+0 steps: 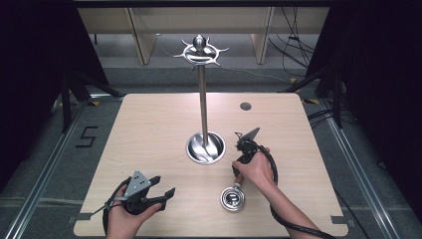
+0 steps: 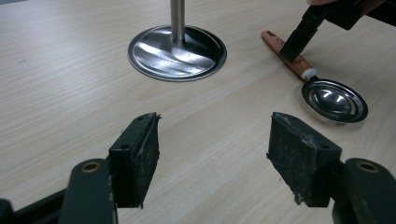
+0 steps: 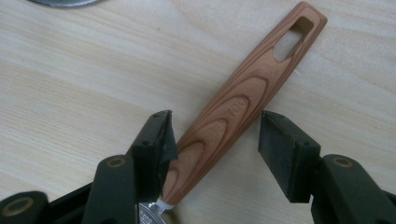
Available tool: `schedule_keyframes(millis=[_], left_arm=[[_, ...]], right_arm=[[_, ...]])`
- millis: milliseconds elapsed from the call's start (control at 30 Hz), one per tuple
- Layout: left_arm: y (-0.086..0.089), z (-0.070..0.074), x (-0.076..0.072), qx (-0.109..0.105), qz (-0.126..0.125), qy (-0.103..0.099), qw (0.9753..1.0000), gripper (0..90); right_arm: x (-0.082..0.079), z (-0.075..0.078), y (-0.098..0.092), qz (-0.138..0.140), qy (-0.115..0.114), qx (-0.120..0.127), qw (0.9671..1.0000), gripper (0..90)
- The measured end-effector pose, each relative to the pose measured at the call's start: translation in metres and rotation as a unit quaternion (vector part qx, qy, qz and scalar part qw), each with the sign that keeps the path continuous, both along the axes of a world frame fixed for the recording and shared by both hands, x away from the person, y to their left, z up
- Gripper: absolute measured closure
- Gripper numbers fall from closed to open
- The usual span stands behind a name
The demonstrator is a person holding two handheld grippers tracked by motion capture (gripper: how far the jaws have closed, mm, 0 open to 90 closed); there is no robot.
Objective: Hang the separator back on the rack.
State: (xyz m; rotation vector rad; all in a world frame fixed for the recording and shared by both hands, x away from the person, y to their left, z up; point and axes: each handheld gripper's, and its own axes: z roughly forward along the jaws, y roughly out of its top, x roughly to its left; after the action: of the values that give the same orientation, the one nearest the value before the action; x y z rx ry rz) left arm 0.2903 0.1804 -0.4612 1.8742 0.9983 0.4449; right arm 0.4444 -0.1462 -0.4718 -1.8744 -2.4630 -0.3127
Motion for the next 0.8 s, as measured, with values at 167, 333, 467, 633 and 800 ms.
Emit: schedule_keyframes(millis=[167,333,467,633,800], left_arm=[[0.0001,-0.0001,0.0,-0.004,0.001,0.0,1.0,33.1],[-0.0003,-0.0001,0.0,0.0,0.002,0.0,1.0,33.1],[-0.0003,0.0,-0.0002,0.001,0.002,0.003,1.0,33.1],[0.0004,-0.0002,0.0004,0.003,-0.002,0.001,1.0,33.1],[-0.0003,-0.0006,0.0001,0.0,0.001,0.003,1.0,33.1]], right_arm=[[-0.0014,0.001,0.003,0.02,0.02,-0.021,0.9994,57.5],[-0.0018,0.0007,0.0006,0.045,0.015,-0.041,0.998,63.3],[-0.0015,0.0022,-0.0018,0.063,0.013,-0.06,0.9961,64.3],[-0.0045,0.0008,-0.001,0.067,0.011,-0.072,0.9951,65.8],[-0.0034,-0.0009,-0.0042,0.09,0.017,-0.071,0.9932,65.7]])
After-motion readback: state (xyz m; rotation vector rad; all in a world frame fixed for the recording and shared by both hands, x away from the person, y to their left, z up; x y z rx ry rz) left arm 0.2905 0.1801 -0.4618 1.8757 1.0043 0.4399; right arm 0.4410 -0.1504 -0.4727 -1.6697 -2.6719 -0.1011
